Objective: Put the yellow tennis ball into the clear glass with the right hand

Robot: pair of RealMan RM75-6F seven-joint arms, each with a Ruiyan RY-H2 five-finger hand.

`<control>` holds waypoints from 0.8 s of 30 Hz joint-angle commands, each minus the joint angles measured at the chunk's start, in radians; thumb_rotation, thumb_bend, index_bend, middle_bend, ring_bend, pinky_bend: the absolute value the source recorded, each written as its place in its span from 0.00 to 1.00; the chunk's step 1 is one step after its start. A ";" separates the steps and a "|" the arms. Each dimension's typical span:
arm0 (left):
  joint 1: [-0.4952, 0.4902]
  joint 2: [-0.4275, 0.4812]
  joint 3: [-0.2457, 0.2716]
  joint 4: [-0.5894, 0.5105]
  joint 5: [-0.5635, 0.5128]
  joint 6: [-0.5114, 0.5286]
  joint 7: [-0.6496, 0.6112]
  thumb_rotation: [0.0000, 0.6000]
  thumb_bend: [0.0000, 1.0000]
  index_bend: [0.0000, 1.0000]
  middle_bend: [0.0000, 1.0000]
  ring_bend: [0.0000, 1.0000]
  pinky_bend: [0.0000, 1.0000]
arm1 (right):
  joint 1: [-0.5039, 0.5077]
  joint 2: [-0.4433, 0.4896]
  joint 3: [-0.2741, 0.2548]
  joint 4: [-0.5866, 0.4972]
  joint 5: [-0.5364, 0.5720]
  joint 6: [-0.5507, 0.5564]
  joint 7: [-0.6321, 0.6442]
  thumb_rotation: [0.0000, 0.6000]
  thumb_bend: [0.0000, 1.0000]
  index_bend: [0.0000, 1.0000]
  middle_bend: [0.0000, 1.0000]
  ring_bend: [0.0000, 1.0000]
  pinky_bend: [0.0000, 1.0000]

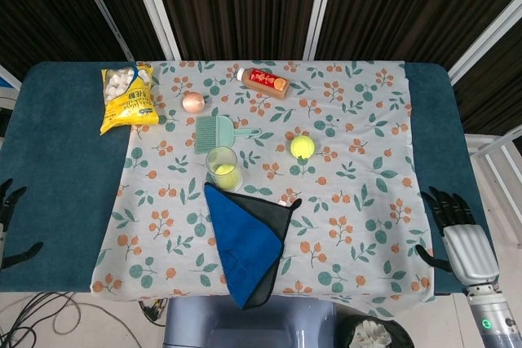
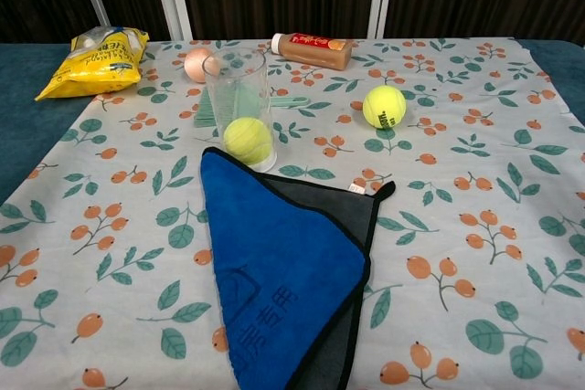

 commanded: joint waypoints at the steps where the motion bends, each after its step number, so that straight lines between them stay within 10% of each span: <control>1: 0.001 -0.004 -0.002 0.000 -0.007 0.000 0.010 1.00 0.00 0.13 0.00 0.00 0.05 | 0.149 0.038 0.073 -0.026 0.086 -0.214 0.031 1.00 0.33 0.00 0.02 0.00 0.00; 10: 0.003 0.004 -0.012 0.000 -0.034 -0.004 -0.012 1.00 0.00 0.13 0.00 0.00 0.05 | 0.403 -0.091 0.212 0.076 0.319 -0.536 0.019 1.00 0.33 0.00 0.02 0.00 0.00; 24: -0.002 0.007 -0.030 0.014 -0.078 -0.022 -0.029 1.00 0.00 0.13 0.00 0.00 0.05 | 0.655 -0.434 0.296 0.367 0.550 -0.646 -0.146 1.00 0.33 0.00 0.01 0.00 0.00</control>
